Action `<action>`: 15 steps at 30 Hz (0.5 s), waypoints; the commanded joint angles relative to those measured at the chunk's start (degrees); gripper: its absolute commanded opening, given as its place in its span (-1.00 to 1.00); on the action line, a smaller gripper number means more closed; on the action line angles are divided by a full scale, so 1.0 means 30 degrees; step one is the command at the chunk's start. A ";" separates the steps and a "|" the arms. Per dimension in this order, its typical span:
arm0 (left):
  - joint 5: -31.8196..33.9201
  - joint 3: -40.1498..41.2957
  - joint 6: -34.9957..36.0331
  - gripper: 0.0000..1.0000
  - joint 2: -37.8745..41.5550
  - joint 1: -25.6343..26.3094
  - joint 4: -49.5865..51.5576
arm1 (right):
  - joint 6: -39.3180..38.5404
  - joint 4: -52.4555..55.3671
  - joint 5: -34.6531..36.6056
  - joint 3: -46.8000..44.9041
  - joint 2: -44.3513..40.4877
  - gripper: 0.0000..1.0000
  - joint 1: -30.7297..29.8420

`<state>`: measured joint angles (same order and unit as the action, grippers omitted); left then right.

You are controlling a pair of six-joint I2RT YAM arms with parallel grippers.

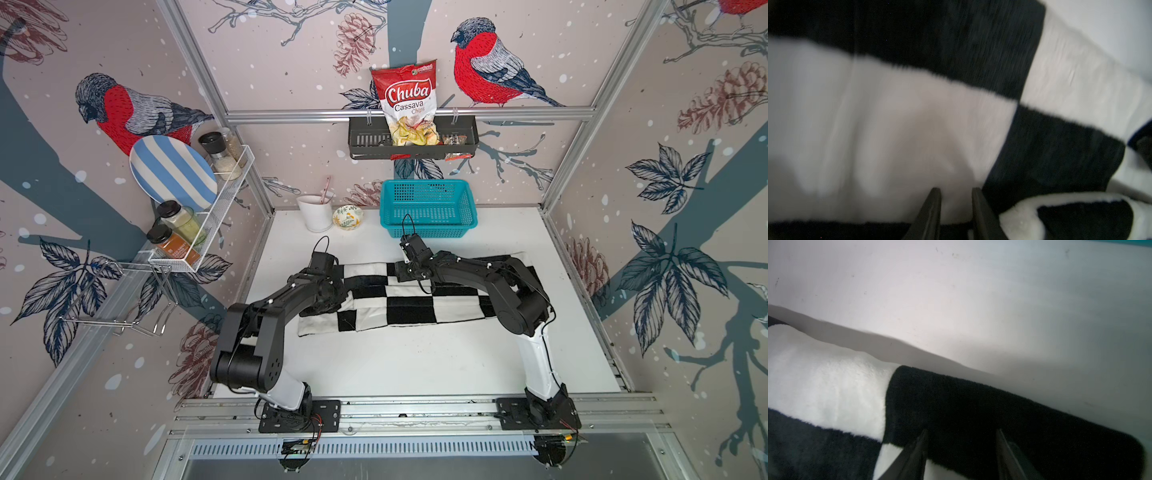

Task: Roll up the pillowcase
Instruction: Fold the pillowcase at the center of the board.

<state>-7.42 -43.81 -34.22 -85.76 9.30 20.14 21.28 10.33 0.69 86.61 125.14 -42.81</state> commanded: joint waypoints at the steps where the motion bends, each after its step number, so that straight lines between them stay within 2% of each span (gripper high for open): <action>1: -0.0237 0.1563 -0.0625 -0.40 0.2094 0.0337 0.0505 | 0.0438 0.0454 -0.0098 0.0102 0.0464 0.14 0.0027; 5: 0.0118 0.3103 -0.1910 -0.41 0.5509 0.0728 0.2492 | 0.0463 0.0294 -0.0090 0.0105 0.0594 0.14 0.0033; 9: 0.0988 0.3072 -0.3940 -0.41 0.8362 0.2205 0.4273 | 0.0184 0.0393 0.0127 0.0083 0.0327 0.15 -0.0059; 12: 0.2012 0.2314 -0.3971 -0.42 0.9123 0.2195 0.5032 | -0.0233 0.0284 0.1012 -0.0767 -0.1033 0.17 -0.0612; 15: 0.3057 0.1627 -0.3494 -0.39 0.8670 0.2154 0.4133 | -0.0210 0.0190 0.1335 -0.2057 -0.2509 0.18 -0.1237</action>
<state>-2.79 -37.32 -44.58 -59.00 15.66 32.56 21.34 9.91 2.76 82.65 120.68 -45.34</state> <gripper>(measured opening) 0.294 0.588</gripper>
